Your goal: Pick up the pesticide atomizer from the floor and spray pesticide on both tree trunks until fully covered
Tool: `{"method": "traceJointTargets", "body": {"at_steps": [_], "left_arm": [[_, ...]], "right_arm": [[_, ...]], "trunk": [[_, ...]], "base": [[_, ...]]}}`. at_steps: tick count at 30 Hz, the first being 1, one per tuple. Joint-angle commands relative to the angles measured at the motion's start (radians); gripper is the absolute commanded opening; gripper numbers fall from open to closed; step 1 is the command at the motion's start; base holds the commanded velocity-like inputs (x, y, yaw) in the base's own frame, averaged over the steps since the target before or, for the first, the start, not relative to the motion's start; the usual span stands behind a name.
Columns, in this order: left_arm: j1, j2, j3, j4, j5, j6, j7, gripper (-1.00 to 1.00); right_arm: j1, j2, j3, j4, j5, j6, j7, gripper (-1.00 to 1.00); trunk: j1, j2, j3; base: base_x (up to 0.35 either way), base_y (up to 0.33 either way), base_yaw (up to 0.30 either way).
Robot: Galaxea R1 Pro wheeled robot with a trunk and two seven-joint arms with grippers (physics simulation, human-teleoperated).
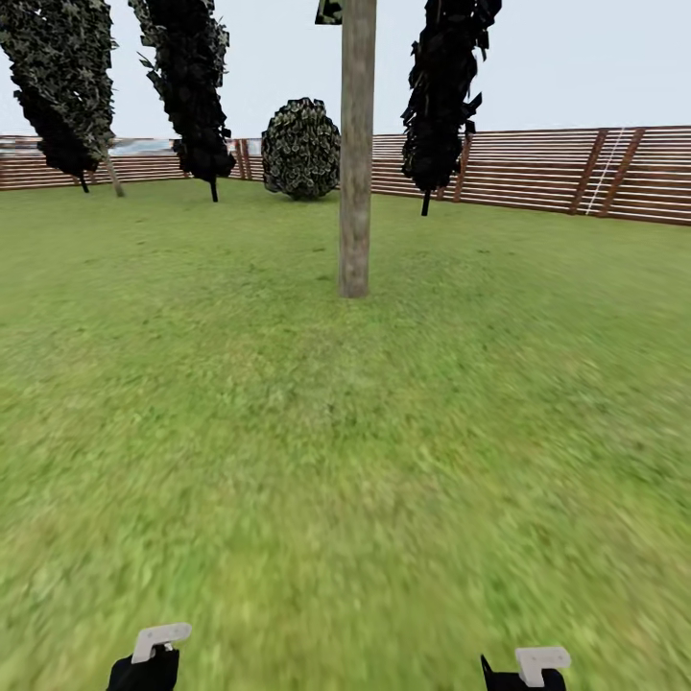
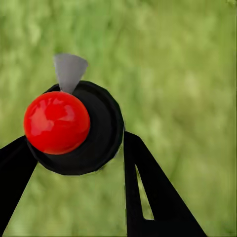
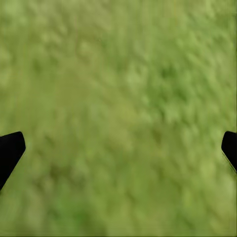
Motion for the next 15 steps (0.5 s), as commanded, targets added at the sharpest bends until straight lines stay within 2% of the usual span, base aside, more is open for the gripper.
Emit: {"method": "traceJointTargets", "body": {"at_steps": [1, 15], "left_arm": [[0.0, 0.0, -0.001, 0.001, 0.007, -0.003, 0.001, -1.0], [0.0, 0.0, -0.001, 0.001, 0.007, -0.003, 0.001, -1.0]], "right_arm": [[0.0, 0.0, -0.001, 0.001, 0.004, -0.003, 0.0, 1.0], [0.0, 0.0, -0.001, 0.001, 0.004, -0.003, 0.0, 1.0]], "trunk": [[0.0, 0.0, -0.001], [0.0, 0.0, -0.001]], "base": [[0.337, 0.0, 0.0], [0.337, 0.0, 0.0]]}}
